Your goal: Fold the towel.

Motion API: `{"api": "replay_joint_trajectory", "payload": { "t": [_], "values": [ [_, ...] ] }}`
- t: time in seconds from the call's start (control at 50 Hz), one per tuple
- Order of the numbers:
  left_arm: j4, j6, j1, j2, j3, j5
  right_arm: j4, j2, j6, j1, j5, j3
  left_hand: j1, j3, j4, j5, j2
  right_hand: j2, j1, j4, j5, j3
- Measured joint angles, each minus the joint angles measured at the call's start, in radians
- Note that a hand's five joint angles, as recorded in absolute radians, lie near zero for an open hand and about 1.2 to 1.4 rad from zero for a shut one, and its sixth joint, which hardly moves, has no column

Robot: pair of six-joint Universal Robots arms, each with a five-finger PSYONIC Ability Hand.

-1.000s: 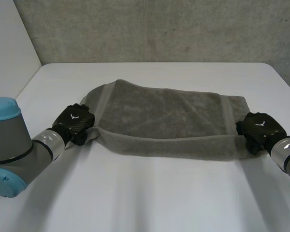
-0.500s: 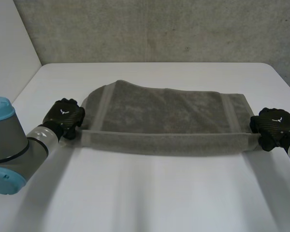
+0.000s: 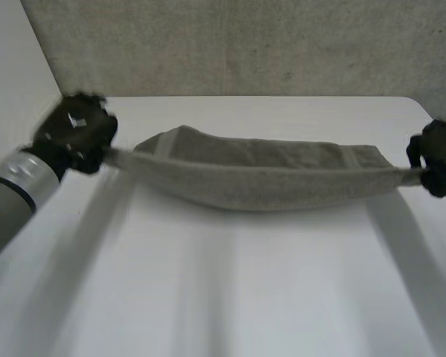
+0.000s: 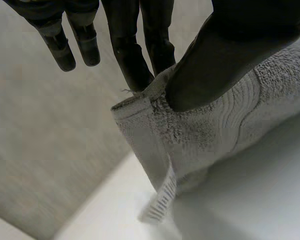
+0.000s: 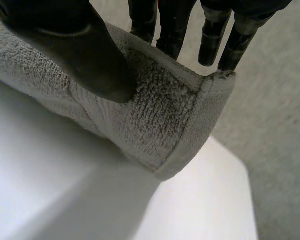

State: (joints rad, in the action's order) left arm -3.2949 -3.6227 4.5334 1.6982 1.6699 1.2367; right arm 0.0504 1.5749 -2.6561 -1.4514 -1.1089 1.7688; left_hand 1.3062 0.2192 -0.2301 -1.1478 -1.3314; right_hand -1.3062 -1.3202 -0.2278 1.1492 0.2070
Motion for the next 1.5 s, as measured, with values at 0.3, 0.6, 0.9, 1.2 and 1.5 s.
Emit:
{"api": "replay_joint_trajectory", "payload": {
  "t": [0.3, 0.6, 0.9, 1.2, 1.5],
  "values": [
    [0.072, 0.115, 0.023, -0.183, -0.062, -0.016, 0.083, 0.08, -0.03, -0.004, 0.019, -0.174, 0.0, 0.0, 0.0, 0.0, 0.0, 0.0, -0.002, 0.0, 0.0, 0.0],
    [0.071, 0.107, 0.03, -0.086, -0.096, -0.016, 0.08, 0.037, -0.012, -0.041, 0.017, -0.233, 0.0, 0.0, 0.0, 0.0, 0.0, 0.0, -0.003, 0.0, 0.0, 0.0],
    [0.074, 0.099, 0.023, 0.271, -0.205, -0.013, 0.03, -0.218, 0.129, -0.134, -0.063, -0.258, 0.0, 0.0, 0.0, 0.0, -0.001, 0.0, -0.003, 0.0, 0.0, 0.0],
    [0.064, 0.102, 0.012, 0.549, -0.415, 0.018, -0.27, -0.491, 0.129, -0.209, -0.161, -0.379, 0.0, 0.0, 0.0, 0.0, -0.001, 0.0, -0.003, 0.0, 0.0, 0.0],
    [0.008, 0.102, -0.007, 0.641, -0.467, 0.048, -0.368, -0.682, 0.133, -0.235, -0.167, -0.469, 0.0, 0.0, 0.0, 0.0, -0.001, 0.0, -0.004, 0.0, 0.0, 0.0]
  ]
}}
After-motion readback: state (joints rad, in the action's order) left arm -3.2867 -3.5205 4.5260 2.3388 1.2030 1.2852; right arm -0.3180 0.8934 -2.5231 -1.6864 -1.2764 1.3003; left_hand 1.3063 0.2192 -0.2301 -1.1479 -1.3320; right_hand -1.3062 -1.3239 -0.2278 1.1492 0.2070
